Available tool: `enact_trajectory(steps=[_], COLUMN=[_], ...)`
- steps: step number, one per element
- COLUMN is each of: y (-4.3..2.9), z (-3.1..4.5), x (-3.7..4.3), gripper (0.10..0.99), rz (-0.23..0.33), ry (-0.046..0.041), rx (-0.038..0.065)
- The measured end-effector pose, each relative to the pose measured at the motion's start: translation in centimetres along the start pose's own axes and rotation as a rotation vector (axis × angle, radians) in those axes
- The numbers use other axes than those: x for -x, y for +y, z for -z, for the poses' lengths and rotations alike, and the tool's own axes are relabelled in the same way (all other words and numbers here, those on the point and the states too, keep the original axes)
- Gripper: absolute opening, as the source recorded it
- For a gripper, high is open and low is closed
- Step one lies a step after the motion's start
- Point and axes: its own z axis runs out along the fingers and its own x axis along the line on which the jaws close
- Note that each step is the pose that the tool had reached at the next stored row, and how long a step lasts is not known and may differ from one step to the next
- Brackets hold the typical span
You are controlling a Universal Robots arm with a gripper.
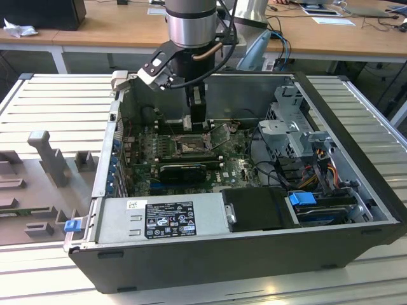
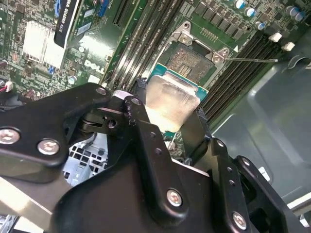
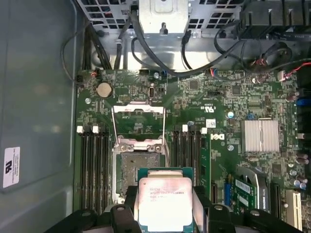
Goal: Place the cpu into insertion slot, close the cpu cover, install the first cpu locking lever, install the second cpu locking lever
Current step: 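Place the cpu into insertion slot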
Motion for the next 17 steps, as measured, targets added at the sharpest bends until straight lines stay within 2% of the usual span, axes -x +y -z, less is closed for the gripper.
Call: enact_trajectory(steps=[11, 17], y=[-0.13, -0.30], z=[-0.63, -1.85], x=[0.01, -0.01], gripper=[0.529, 0.529], rz=[-0.005, -0.008], ry=[-0.0006, -0.0010], rx=[0.000, 0.000])
